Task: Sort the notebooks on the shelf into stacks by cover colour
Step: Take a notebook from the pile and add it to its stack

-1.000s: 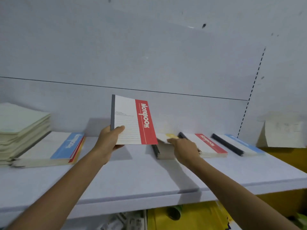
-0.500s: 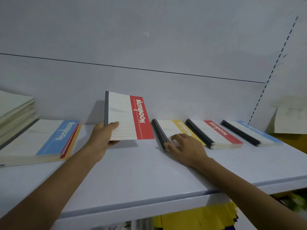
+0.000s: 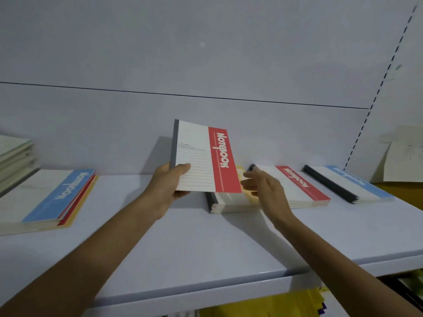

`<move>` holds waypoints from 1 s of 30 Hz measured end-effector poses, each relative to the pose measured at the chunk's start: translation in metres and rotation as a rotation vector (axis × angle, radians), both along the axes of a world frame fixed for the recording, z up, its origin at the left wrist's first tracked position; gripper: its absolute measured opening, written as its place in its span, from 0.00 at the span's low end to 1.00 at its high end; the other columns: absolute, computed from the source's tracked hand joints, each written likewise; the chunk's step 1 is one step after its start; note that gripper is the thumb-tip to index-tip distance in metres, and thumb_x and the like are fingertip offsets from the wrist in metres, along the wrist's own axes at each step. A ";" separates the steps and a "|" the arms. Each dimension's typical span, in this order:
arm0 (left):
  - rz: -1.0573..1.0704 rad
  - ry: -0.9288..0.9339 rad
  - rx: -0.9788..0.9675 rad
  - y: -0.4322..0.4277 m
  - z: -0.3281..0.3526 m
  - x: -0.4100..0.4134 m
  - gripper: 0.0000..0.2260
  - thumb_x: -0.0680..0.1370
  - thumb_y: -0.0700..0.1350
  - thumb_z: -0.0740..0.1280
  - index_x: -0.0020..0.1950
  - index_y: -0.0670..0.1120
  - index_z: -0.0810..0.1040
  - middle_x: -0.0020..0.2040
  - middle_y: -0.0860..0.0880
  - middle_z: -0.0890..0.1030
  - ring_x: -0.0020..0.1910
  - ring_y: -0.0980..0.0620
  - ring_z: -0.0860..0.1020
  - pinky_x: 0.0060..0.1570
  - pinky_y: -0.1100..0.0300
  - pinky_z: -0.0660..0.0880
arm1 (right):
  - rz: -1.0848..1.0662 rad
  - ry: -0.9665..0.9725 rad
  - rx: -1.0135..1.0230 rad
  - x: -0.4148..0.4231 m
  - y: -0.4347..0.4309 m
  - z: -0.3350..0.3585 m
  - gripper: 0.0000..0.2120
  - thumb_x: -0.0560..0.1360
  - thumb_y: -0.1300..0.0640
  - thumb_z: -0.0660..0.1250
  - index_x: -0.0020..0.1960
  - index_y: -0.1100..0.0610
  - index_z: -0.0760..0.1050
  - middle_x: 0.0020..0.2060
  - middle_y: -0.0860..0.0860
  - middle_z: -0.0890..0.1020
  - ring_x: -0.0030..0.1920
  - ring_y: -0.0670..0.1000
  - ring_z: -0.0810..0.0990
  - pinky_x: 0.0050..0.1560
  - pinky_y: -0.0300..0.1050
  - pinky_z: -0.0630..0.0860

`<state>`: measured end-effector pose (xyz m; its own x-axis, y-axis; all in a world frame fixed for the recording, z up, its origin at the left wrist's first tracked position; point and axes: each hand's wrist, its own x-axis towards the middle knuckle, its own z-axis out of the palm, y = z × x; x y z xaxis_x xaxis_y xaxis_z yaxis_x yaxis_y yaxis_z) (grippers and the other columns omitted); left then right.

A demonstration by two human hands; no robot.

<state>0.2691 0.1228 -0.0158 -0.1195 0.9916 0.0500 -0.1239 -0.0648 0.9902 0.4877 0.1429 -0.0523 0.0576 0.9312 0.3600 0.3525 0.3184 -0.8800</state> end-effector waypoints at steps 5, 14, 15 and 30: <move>-0.088 0.038 -0.022 0.012 -0.001 0.083 0.10 0.80 0.43 0.62 0.62 0.47 0.74 0.51 0.49 0.82 0.47 0.53 0.80 0.38 0.62 0.76 | 0.131 0.239 -0.086 0.061 -0.008 0.014 0.12 0.77 0.50 0.64 0.58 0.52 0.74 0.44 0.45 0.84 0.39 0.44 0.84 0.34 0.34 0.77; -0.143 0.281 0.038 0.047 -0.020 0.214 0.19 0.79 0.43 0.65 0.68 0.47 0.64 0.63 0.54 0.76 0.57 0.56 0.75 0.55 0.60 0.71 | -0.203 0.099 -0.028 0.173 0.039 0.004 0.10 0.79 0.55 0.63 0.60 0.53 0.74 0.40 0.42 0.80 0.40 0.42 0.81 0.40 0.40 0.79; -0.136 0.358 0.045 0.052 -0.023 0.221 0.23 0.79 0.44 0.65 0.71 0.47 0.61 0.63 0.54 0.73 0.57 0.57 0.72 0.54 0.62 0.68 | -0.217 0.032 -0.035 0.179 0.046 0.000 0.11 0.79 0.55 0.63 0.60 0.54 0.75 0.42 0.44 0.80 0.40 0.42 0.80 0.41 0.41 0.79; -0.009 0.733 0.021 0.076 -0.064 0.253 0.30 0.73 0.53 0.69 0.71 0.47 0.63 0.71 0.47 0.66 0.71 0.47 0.64 0.67 0.48 0.67 | -0.042 -0.362 -0.104 0.216 0.095 -0.045 0.12 0.79 0.49 0.63 0.60 0.51 0.76 0.46 0.42 0.80 0.45 0.43 0.81 0.49 0.44 0.79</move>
<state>0.5222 0.1984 -0.0797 -0.0397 0.9903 0.1329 0.5695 -0.0869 0.8174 0.7033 0.2381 -0.0970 -0.0175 0.9634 0.2673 0.6575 0.2125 -0.7229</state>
